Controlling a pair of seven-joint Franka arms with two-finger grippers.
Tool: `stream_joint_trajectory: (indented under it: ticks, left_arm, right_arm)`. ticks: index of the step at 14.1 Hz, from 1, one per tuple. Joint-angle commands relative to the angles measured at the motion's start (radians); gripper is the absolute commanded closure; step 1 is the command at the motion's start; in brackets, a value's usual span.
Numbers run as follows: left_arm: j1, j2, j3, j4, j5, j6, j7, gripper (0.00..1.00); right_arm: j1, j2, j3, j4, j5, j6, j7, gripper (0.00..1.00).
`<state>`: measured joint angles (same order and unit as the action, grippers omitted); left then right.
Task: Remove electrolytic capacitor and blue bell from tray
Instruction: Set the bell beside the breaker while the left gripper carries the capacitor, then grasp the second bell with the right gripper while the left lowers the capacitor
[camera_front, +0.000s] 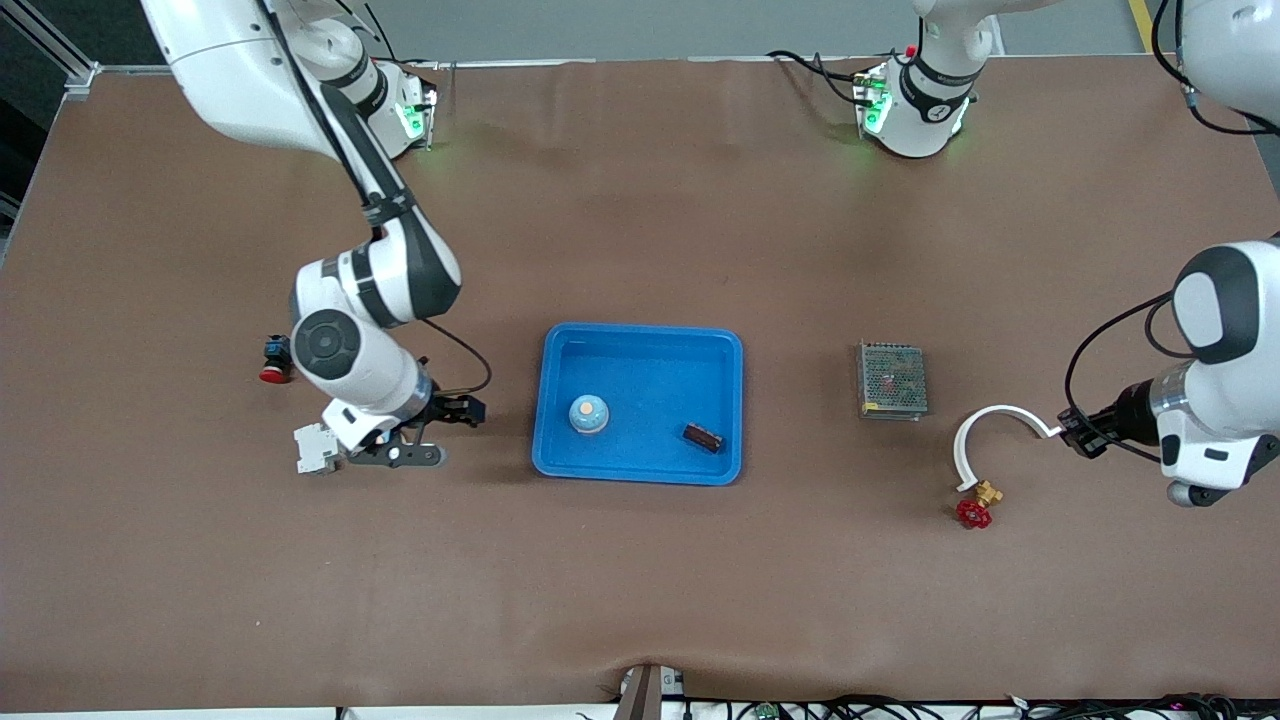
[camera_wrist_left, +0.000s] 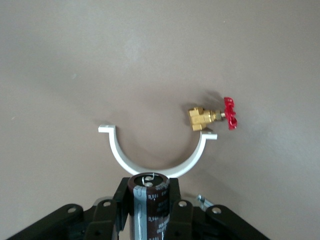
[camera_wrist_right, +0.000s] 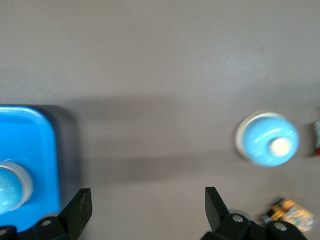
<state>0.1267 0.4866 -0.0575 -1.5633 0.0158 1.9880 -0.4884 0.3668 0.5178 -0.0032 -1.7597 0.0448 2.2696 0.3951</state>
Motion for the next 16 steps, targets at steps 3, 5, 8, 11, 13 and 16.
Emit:
stream_joint_trajectory:
  ticks: [3, 5, 8, 11, 13, 16]
  left_arm:
    - [-0.005, 0.087, -0.002, 0.008, -0.001, 0.107, 0.014, 0.85]
    - [-0.001, 0.118, -0.001, 0.008, -0.001, 0.14, 0.016, 0.85]
    - [0.001, 0.161, -0.001, 0.008, 0.022, 0.173, 0.016, 0.85]
    - [0.016, 0.202, -0.001, 0.005, 0.03, 0.205, 0.016, 0.85]
    - [0.033, 0.213, -0.001, 0.003, 0.032, 0.224, 0.017, 0.85]
    - [0.037, 0.233, -0.001, 0.003, 0.036, 0.247, 0.019, 0.85]
  right_arm:
    - [0.134, -0.004, -0.006, -0.004, 0.018, 0.073, 0.293, 0.0]
    - [0.194, 0.019, -0.008, 0.05, 0.018, 0.085, 0.416, 0.0]
    - [0.248, 0.089, -0.009, 0.129, 0.0, 0.08, 0.511, 0.0]
    - [0.27, 0.171, -0.011, 0.222, -0.002, 0.062, 0.528, 0.0]
    - [0.273, 0.217, -0.014, 0.27, -0.003, 0.051, 0.528, 0.0]
    - [0.274, 0.275, -0.017, 0.333, -0.008, 0.036, 0.527, 0.0]
